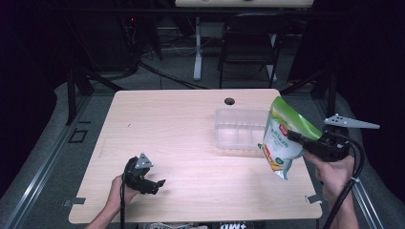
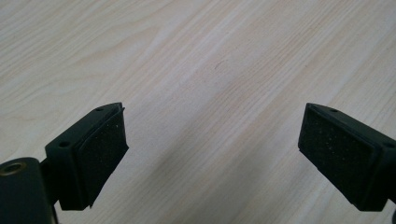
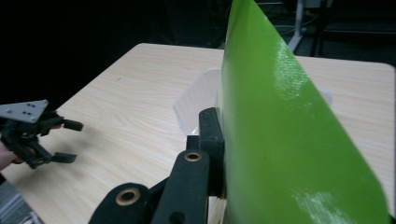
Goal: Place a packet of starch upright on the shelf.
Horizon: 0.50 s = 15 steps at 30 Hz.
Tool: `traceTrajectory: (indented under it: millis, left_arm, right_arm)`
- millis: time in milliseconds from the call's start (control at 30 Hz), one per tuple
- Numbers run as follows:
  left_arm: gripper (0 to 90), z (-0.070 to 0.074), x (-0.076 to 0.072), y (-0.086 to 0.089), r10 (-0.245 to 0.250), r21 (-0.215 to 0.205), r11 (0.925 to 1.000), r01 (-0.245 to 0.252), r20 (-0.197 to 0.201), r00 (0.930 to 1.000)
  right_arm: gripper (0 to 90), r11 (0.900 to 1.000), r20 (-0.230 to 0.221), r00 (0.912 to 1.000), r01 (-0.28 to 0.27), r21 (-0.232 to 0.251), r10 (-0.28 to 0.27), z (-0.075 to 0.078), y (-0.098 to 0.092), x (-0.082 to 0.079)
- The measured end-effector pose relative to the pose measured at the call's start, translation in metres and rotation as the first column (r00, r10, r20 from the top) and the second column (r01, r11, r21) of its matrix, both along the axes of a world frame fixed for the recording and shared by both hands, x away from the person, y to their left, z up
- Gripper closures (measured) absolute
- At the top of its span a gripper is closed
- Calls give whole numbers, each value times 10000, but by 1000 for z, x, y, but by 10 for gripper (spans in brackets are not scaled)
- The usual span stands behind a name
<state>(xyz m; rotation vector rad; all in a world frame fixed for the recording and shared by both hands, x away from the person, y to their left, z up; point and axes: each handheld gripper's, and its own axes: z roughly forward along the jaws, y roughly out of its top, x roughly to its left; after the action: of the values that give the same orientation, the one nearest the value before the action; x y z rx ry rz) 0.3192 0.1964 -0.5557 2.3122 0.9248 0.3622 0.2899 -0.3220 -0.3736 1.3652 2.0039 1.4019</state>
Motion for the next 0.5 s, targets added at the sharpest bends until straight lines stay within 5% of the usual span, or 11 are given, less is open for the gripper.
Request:
traceTrajectory:
  millis: [500]
  left_arm:
    - [76,1,0,0,-71,46,10000,71,9,10000]
  right_arm:
    - [900,9985,51,9987,516,-184,-515,16,-2,22]
